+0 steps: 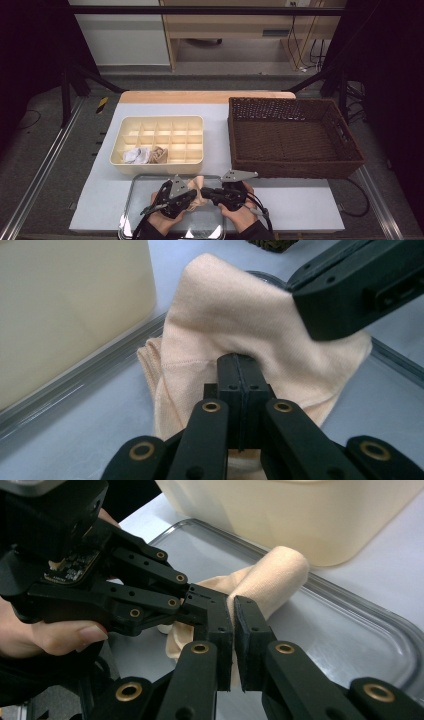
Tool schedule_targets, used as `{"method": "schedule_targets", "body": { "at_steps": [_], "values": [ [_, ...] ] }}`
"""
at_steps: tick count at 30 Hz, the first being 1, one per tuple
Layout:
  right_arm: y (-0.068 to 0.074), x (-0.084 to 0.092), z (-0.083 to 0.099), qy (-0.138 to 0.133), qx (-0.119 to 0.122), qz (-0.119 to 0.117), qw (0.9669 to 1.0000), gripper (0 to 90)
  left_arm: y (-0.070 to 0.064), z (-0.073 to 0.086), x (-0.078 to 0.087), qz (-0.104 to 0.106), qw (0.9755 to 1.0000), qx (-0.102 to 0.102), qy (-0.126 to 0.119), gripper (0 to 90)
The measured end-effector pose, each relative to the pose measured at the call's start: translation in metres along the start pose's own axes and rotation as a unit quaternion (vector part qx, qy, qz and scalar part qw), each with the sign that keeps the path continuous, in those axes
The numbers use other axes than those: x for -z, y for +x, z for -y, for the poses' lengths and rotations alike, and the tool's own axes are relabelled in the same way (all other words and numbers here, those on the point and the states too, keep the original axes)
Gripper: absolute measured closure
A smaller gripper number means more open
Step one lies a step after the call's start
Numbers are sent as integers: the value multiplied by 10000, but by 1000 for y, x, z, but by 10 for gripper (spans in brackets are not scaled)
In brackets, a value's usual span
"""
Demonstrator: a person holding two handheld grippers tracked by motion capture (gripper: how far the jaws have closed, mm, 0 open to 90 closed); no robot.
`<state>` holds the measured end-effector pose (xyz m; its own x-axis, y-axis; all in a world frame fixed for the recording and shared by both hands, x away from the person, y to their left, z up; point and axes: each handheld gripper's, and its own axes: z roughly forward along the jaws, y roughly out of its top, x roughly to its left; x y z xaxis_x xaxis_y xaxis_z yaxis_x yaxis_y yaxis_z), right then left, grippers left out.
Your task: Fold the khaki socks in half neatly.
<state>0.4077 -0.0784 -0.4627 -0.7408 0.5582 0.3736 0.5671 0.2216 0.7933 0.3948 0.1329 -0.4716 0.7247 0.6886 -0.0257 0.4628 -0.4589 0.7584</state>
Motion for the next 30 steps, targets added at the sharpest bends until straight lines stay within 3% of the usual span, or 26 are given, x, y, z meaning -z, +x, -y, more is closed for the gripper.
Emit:
{"method": "schedule_targets", "body": {
  "at_steps": [3,7,9,12,21,30],
  "values": [
    [0,1,-2,2,-6,42,10000,867,6,0,11,58,9998,111,-121,897],
    [-2,2,-2,57,-50,118,9999,867,20,5,31,-118,9994,221,-242,896],
    [-2,1,-2,70,-46,121,9999,866,28,12,38,-252,9991,283,-190,896],
    [-1,0,-3,104,-74,147,9998,865,35,20,45,-289,9987,386,-168,896],
    [7,-6,-10,159,79,91,9998,862,28,27,35,-172,9994,298,28,897],
    [23,-33,-18,359,373,-162,9985,856,27,28,34,-155,9994,295,33,897]
  ]
}}
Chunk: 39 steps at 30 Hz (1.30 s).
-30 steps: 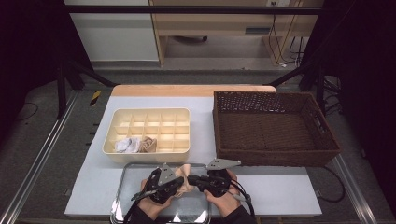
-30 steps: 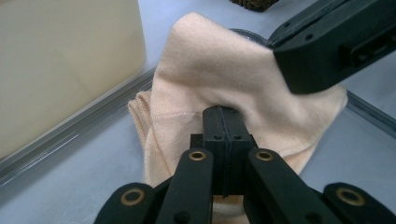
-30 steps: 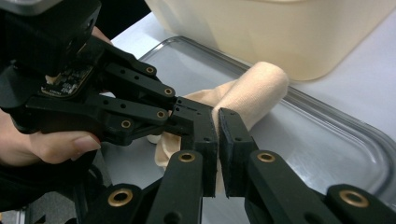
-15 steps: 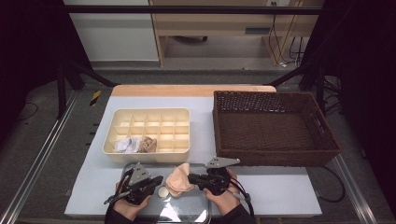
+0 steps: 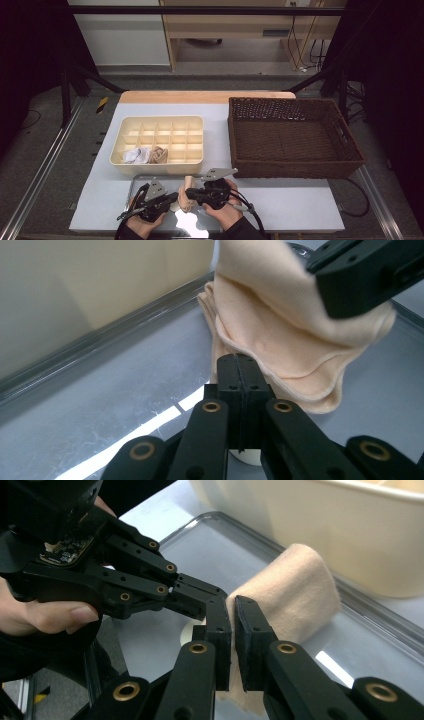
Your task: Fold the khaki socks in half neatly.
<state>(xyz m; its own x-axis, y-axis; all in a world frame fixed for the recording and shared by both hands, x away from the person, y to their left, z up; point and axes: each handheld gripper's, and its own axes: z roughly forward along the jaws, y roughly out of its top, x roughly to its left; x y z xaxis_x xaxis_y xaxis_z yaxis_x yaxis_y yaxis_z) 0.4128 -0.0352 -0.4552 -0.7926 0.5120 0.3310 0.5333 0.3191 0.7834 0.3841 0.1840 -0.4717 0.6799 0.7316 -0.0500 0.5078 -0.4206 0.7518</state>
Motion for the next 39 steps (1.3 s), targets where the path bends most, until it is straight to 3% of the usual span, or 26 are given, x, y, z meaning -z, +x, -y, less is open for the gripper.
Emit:
{"method": "schedule_targets", "body": {
  "at_steps": [6,13,14,21,28,31,34,39],
  "values": [
    [2,-14,2,244,75,19,9997,842,6,-1,4,-72,9999,83,-72,897],
    [3,-22,8,329,142,-4,9994,830,17,-6,17,-152,9990,193,-362,889],
    [3,-21,8,326,139,-6,9994,824,20,-10,24,-158,9983,220,-515,883],
    [6,-18,9,345,213,-16,9992,813,20,-28,34,-111,9970,89,-766,824],
    [8,-17,12,386,385,-86,9985,846,7,-37,14,152,9983,-31,-563,705],
    [9,-17,12,395,425,-121,9982,846,3,-34,4,15,9993,-125,-339,689],
    [8,-14,13,413,419,-122,9982,837,7,-26,-2,-25,9999,-44,-165,687],
    [4,-6,15,377,386,-38,9985,813,8,-19,-3,11,9999,28,-119,680]
  ]
}}
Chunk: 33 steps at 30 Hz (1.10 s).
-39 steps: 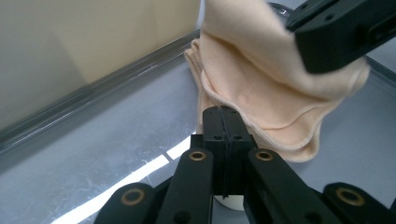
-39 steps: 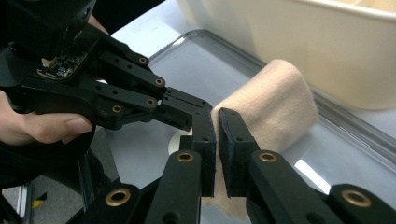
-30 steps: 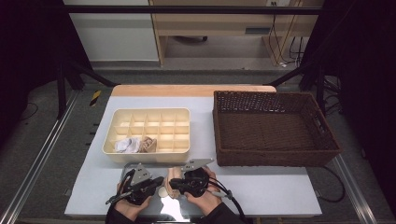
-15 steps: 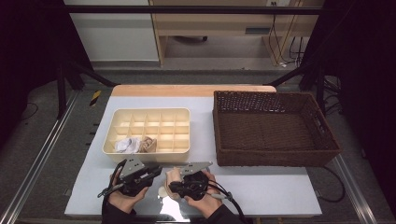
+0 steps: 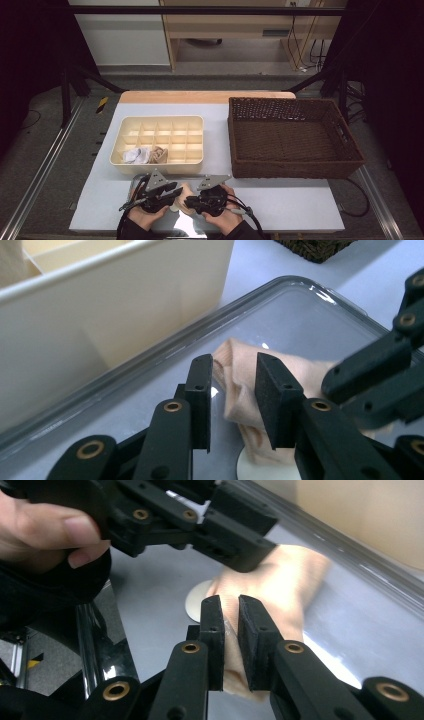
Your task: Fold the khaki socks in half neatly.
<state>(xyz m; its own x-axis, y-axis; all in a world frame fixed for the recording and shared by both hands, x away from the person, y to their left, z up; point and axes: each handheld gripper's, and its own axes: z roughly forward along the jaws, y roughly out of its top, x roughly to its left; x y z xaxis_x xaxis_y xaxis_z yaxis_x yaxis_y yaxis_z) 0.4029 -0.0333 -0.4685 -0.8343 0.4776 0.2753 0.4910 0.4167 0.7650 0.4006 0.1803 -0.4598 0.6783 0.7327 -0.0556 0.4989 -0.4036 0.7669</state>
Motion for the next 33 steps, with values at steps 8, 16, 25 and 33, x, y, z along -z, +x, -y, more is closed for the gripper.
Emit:
{"method": "schedule_targets", "body": {
  "at_steps": [8,16,25,33],
  "values": [
    [-11,18,4,-96,-137,421,9990,805,-9,6,3,76,9999,70,-31,627],
    [-14,32,1,-427,-267,681,9964,808,-18,8,1,-104,9998,158,-62,532],
    [-14,27,19,-158,-257,657,9974,805,-12,8,1,44,9996,266,-107,468],
    [-15,29,20,-133,-399,596,9973,853,-6,10,-2,330,9985,433,-40,361]
  ]
}}
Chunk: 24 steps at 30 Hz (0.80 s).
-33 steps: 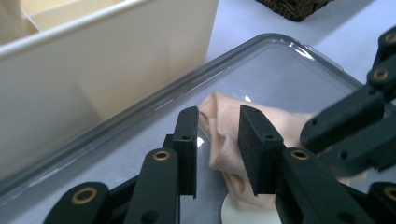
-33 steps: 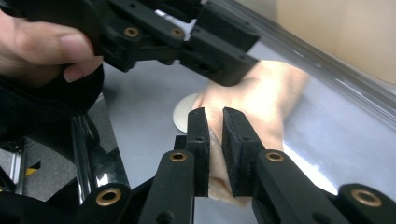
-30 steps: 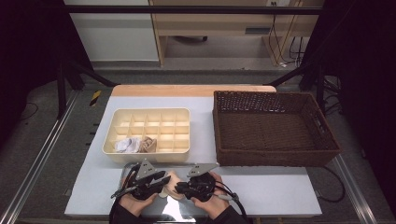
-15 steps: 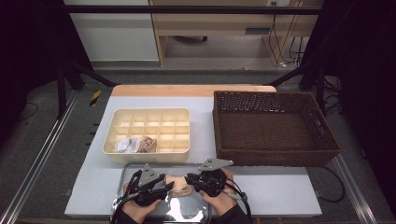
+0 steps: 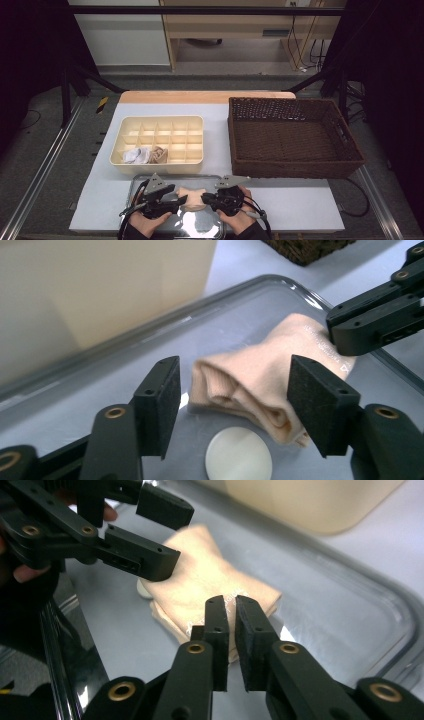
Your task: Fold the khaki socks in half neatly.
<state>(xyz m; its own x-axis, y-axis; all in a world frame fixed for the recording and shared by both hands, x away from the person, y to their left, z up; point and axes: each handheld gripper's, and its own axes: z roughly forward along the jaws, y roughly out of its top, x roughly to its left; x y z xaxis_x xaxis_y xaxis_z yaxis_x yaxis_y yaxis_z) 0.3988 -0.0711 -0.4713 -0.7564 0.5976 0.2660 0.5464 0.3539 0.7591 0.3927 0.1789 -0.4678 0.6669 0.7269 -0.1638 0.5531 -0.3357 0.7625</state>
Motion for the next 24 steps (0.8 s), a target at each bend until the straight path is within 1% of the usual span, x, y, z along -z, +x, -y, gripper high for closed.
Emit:
{"method": "schedule_targets", "body": {
  "at_steps": [3,5,8,12,14,17,20,22,24],
  "values": [
    [1,-1,3,45,25,-14,10000,864,0,3,0,196,9998,56,35,349],
    [1,-1,4,59,2,-48,10000,866,-1,5,-2,271,9996,53,37,351],
    [0,0,7,44,-57,-68,10000,866,-3,6,-5,356,9993,36,80,352],
    [-1,0,8,45,-27,-61,10000,864,-5,7,-8,436,9989,29,140,351],
    [-1,0,8,41,-31,-60,10000,863,-7,7,-8,440,9989,-5,139,356],
    [-1,0,9,43,-50,-60,10000,862,-8,7,-9,523,9985,-31,145,402],
    [-2,0,9,50,-28,-32,10000,860,-10,8,-10,589,9981,-20,166,474],
    [-2,0,9,49,-57,-48,10000,858,-11,8,-10,640,9978,11,180,533],
    [-2,0,9,52,-62,-47,10000,857,-12,8,-10,648,9978,26,168,584]
  ]
}}
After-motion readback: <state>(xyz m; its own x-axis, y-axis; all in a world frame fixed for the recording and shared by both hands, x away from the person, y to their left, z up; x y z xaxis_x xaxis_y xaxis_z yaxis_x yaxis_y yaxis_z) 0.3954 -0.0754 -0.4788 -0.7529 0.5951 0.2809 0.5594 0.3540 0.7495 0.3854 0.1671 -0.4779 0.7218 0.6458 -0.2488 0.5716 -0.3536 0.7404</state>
